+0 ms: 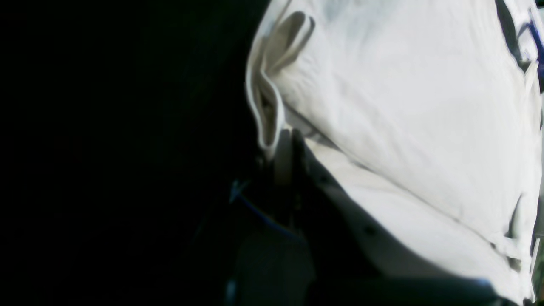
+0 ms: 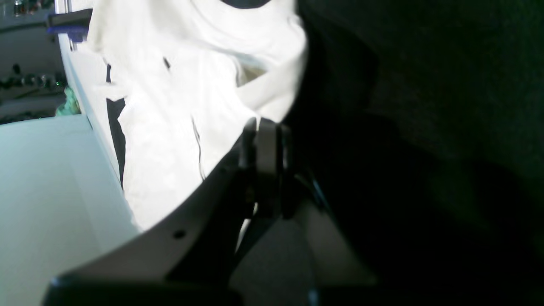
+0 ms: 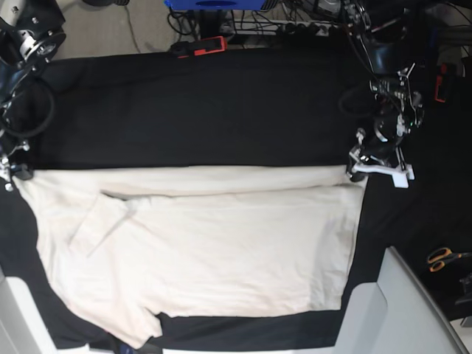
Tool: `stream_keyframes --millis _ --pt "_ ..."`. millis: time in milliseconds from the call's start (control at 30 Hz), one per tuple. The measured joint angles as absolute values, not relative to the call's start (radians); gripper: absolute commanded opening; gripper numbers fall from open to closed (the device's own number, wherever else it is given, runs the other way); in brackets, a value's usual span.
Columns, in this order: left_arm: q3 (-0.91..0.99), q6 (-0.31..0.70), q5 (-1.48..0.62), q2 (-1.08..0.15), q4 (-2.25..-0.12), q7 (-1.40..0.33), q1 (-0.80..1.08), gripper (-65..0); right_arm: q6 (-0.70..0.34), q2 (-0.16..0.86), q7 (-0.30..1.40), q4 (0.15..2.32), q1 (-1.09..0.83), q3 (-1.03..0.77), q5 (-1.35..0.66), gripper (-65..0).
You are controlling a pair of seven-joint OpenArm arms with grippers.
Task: Fold the T-shirt properly
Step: 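Grasp the folded shoulder edge again with both grippers, then pull the folded edge back toward the arms to flatten the shirt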
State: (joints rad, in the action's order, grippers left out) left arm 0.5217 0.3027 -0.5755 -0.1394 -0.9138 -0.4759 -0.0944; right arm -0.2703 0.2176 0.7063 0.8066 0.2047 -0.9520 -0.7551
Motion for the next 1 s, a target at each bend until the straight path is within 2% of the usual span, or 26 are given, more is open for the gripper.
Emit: stream_keyframes --millis 267,533,767,1000 --pt "0.527 0.295 -0.571 -0.141 -1.073 -0.560 0.022 -65.0 -0.271 0.215 0.779 0.916 0.122 -0.955 -0.755 -65.0" --pt "0.524 0.296 -0.569 -0.141 -1.185 -0.563 0.150 -65.0 -0.271 0.174 0.912 1.060 0.008 -1.061 -0.752 -65.0" --pt "0.523 0.294 -0.565 -0.142 -1.298 -0.566 0.281 -65.0 -0.277 0.160 0.926 1.092 -0.068 -1.076 -0.759 -65.0" --pt "0.545 0.299 -0.567 -0.140 -1.303 -0.566 0.303 -65.0 -0.277 0.148 0.937 1.094 -0.123 -1.076 -0.760 -65.0"
